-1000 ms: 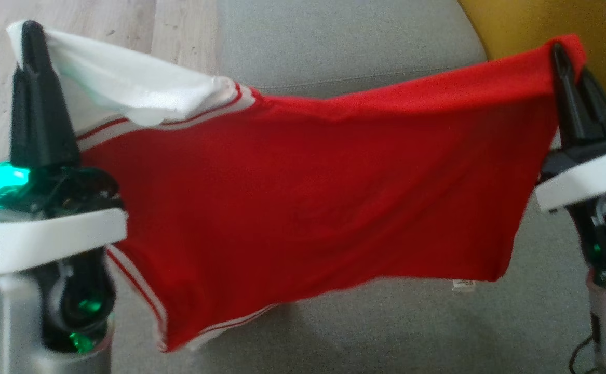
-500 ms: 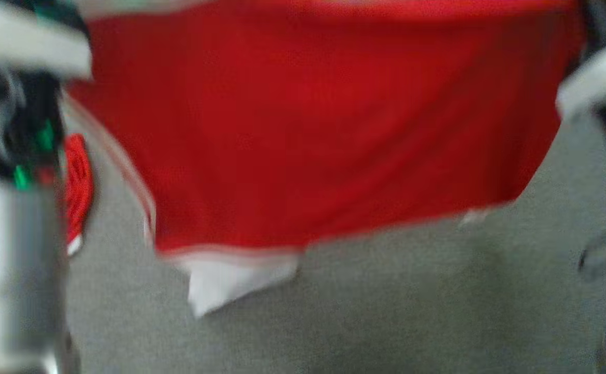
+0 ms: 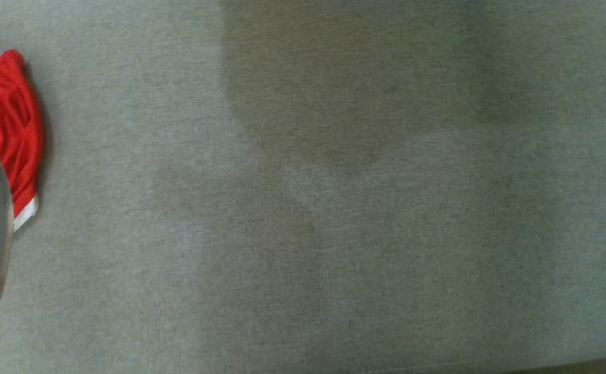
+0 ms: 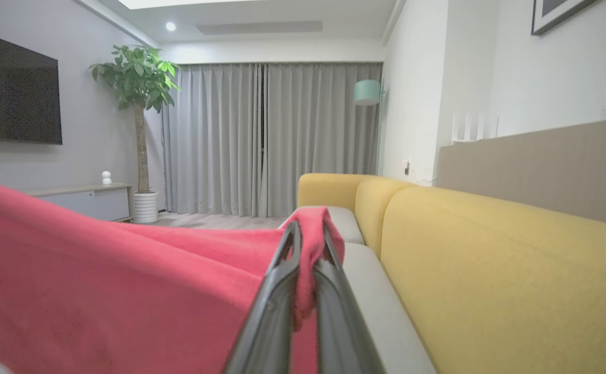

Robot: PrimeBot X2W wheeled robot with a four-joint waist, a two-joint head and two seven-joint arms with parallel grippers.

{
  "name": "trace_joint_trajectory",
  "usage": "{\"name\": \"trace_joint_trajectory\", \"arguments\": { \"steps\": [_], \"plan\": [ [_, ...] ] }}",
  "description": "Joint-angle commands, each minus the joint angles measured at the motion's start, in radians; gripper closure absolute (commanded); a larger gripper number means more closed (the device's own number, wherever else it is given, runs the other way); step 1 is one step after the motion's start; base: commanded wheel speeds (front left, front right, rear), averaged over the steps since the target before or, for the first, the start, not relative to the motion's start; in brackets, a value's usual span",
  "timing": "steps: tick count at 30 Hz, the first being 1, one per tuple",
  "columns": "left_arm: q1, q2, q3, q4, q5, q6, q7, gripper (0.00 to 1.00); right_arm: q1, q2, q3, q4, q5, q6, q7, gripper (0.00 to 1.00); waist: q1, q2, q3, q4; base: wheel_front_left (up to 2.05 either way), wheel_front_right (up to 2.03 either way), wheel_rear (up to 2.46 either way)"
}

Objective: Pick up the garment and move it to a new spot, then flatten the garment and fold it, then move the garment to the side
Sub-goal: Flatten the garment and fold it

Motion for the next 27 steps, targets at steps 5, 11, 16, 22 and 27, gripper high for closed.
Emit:
{"name": "trace_joint_trajectory", "arguments": {
  "steps": [5,11,16,22,27],
  "plan": [
    [-0.019,0.032,-0.040,0.113,0.006,-0.041,-0.035,1.00,-0.020,0.003,0.051,0.144,-0.014,-0.001,-0.077,1.00,-0.0006,0.0001,-0.007,0.029,0.00,0.00,0.00],
    [0.123,0.023,-0.107,0.208,-0.011,-0.058,-0.058,1.00,0.079,-0.032,0.096,0.305,0.022,-0.001,-0.086,1.00,-0.0006,0.0001,-0.028,0.052,0.00,0.00,0.00],
    [0.334,0.038,-0.188,0.145,-0.105,-0.059,-0.037,1.00,0.219,-0.043,0.203,0.381,0.061,-0.001,-0.062,1.00,-0.0006,0.0001,-0.073,0.054,0.00,0.00,0.00],
    [0.587,0.128,-0.290,0.017,-0.187,-0.059,0.019,1.00,0.350,-0.079,0.326,0.369,0.155,-0.001,-0.021,1.00,-0.0006,0.0001,-0.126,0.066,0.00,0.00,0.00],
    [0.799,0.208,-0.359,-0.104,-0.237,-0.059,0.056,1.00,0.475,-0.139,0.482,0.283,0.254,-0.001,0.024,1.00,-0.0006,0.0001,-0.190,0.069,0.00,0.00,0.00]
  ]
}}
